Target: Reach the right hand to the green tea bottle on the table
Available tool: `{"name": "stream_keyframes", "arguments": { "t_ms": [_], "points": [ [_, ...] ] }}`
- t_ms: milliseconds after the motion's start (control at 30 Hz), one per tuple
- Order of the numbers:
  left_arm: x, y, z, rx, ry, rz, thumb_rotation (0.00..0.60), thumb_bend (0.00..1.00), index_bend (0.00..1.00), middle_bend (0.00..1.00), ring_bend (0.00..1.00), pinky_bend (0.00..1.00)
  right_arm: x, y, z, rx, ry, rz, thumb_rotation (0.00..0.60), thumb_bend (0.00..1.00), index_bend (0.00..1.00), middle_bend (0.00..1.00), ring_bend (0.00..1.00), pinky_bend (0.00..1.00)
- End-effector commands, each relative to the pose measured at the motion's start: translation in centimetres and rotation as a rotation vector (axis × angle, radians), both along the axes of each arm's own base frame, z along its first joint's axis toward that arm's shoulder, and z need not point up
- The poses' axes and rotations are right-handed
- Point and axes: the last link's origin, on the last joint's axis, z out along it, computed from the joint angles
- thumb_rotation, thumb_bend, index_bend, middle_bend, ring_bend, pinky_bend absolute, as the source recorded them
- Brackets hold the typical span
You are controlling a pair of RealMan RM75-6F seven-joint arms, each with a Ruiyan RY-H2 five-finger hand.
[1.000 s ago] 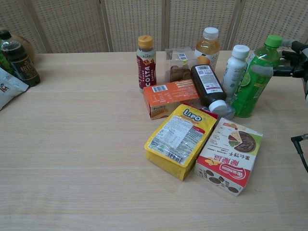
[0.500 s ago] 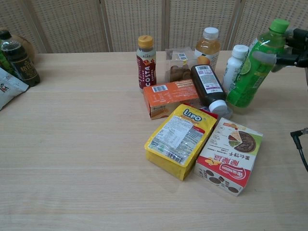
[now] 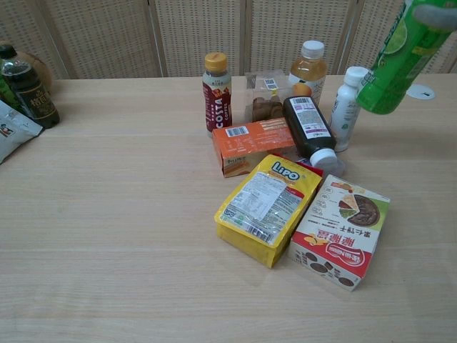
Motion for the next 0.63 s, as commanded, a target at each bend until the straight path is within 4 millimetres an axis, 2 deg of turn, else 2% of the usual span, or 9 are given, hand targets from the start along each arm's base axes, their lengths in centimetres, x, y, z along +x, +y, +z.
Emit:
{"name": "stream_keyframes", "arguments": {
  "t_ms": [33, 167, 333, 633],
  "points": [
    [0.0, 0.0, -0.1, -0.005, 0.0, -0.001, 0.6, 0.0, 0.04, 0.0, 0.0, 0.0, 1.8, 0.3, 2.6, -0.033, 0.038, 0.029, 0.6, 0.0, 0.62, 0.89, 0.74, 0.78],
    [0.1, 0.0, -0.2, -0.007, 0.0, -0.003, 0.6, 0.0, 0.03, 0.0, 0.0, 0.0, 3.8, 0.4, 4.1, -0.049, 0.058, 0.057, 0.6, 0.0, 0.62, 0.89, 0.74, 0.78],
    [0.1, 0.0, -0.2, -0.005, 0.003, -0.002, 0.6, 0.0, 0.04, 0.0, 0.0, 0.0, 5.4, 0.6, 5.2, -0.063, 0.068, 0.067, 0.6, 0.0, 0.61, 0.88, 0.74, 0.78],
    [0.1, -0.1, -0.3, -0.013, 0.002, -0.005, 0.6, 0.0, 0.03, 0.0, 0.0, 0.0, 6.3, 0.8, 5.8, -0.064, 0.081, 0.06, 0.6, 0.0, 0.61, 0.88, 0.74, 0.78]
  ]
}}
